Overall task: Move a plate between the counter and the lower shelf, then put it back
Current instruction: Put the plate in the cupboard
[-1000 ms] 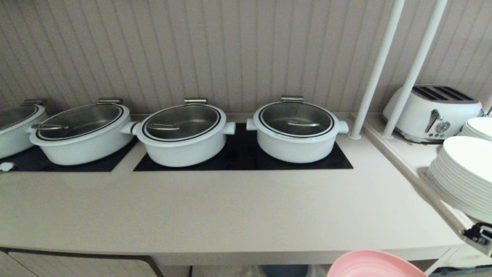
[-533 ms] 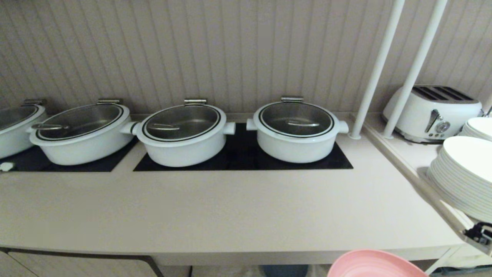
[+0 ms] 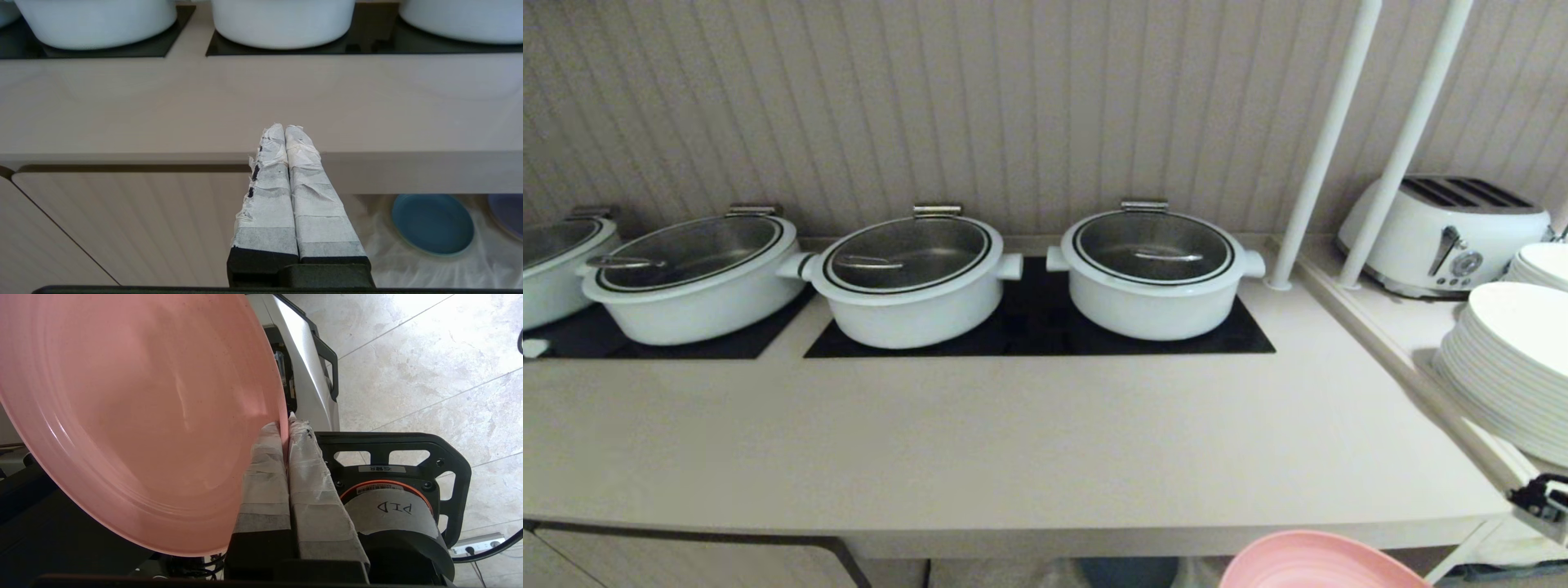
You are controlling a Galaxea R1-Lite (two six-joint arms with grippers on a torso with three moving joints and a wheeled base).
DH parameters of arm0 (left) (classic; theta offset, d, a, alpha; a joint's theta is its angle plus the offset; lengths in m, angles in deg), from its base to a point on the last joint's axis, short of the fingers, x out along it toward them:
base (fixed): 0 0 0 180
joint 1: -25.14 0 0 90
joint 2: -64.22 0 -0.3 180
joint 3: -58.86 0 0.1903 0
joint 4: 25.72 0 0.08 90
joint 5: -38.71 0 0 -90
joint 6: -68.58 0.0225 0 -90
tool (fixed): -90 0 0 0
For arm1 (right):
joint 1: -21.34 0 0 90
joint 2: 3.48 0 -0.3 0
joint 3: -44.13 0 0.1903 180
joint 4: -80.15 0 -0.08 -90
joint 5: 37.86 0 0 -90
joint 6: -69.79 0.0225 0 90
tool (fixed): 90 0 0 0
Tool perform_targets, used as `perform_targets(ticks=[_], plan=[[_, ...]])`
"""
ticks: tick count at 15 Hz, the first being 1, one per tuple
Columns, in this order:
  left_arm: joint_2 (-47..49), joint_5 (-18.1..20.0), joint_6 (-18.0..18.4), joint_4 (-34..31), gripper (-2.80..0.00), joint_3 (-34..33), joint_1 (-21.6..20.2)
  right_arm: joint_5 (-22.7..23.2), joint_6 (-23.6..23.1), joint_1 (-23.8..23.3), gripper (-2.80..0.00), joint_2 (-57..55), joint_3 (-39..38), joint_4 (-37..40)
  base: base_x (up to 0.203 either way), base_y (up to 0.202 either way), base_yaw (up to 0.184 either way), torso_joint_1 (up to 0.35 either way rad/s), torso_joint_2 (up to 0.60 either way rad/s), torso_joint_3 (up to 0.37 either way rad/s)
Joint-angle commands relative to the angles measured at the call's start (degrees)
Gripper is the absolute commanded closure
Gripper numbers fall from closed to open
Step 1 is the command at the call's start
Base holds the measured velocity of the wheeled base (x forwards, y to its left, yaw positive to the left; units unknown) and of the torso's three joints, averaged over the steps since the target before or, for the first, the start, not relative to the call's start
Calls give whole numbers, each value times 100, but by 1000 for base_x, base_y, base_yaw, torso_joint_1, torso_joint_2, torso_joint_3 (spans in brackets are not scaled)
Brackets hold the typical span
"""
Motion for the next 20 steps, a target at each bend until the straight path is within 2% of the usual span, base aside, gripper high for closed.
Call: perform_targets(ticks=[1,20], plan=[[-2,0,0,2,0,0,0,5,17,1,0,-9,-6,22,0,0,0,-121,287,130],[-2,0,0,2,0,0,0,14,17,45,0,3,-6,39,0,0,0,-162,332,164]])
